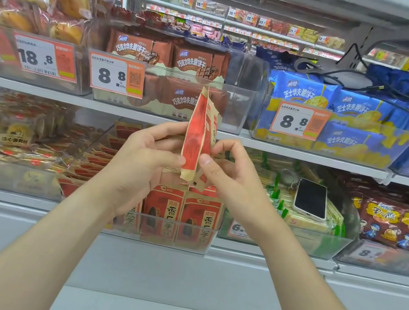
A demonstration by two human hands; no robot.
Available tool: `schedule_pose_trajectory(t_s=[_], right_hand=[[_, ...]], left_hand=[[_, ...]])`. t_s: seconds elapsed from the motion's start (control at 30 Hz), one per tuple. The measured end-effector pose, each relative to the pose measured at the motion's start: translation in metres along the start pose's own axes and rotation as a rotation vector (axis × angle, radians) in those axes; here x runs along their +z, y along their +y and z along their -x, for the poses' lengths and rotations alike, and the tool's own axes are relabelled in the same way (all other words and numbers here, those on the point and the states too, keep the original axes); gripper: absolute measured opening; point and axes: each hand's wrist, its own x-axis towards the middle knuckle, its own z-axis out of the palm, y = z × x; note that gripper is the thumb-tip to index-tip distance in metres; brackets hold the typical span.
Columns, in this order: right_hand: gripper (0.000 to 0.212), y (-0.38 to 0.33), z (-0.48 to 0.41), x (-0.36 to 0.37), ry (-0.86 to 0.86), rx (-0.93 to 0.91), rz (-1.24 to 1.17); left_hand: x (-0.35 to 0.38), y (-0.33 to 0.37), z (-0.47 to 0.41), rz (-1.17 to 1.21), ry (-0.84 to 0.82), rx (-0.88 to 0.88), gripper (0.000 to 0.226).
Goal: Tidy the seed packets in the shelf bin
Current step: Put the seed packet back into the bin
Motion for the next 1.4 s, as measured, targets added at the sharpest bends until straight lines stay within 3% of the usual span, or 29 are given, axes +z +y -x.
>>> schedule_pose_trajectory(t_s=[0.1,0.17,0.33,0.63,0.8,0.87,0.93,1.0,1.07,1.2,1.4], right_hand=[[0.049,0.000,0.002,0.002,0.100,-0.025,0.143],[0.053,-0.002,0.003,0.002,0.163,-0.046,0.188],[0.067,-0.005,0.000,-0.008,0.097,0.081,-0.051],[0.054,-0.003,-0.002,-0.013,0.034,0.160,-0.169],[0.068,-0.002,-0.002,-0.010,0.012,0.218,-0.073],[0.072,-0.001,-0.001,-0.008,-0.077,0.260,0.008],[0.064,0.000,0.001,-0.006,-0.205,0.290,0.095],[0.039,-0.001,0.003,-0.004,-0.254,0.290,0.141],[0.025,-0.003,0.002,-0.002,-0.162,0.267,0.139],[0.029,-0.001,-0.004,-0.002,0.148,0.196,0.004],[0.028,0.002,-0.007,-0.004,0.206,0.181,-0.066]], left_hand=[[0.004,0.000,0.002,-0.030,0.038,-0.041,0.042],[0.005,-0.002,0.001,-0.087,0.079,-0.060,0.043],[0.004,-0.004,-0.003,-0.021,0.170,-0.074,0.033],[0.002,-0.004,-0.004,0.019,0.206,-0.127,0.030],[0.007,-0.002,-0.004,-0.079,0.193,-0.140,0.033],[0.008,-0.003,-0.004,-0.119,0.221,-0.141,0.038],[0.009,-0.006,-0.005,-0.136,0.275,-0.143,0.036],[0.008,-0.008,-0.006,-0.138,0.296,-0.168,0.035],[0.009,-0.008,-0.006,-0.149,0.263,-0.208,0.033],[0.013,-0.010,-0.003,-0.148,0.182,-0.257,0.028],[0.018,-0.011,-0.003,-0.063,0.161,-0.262,0.028]])
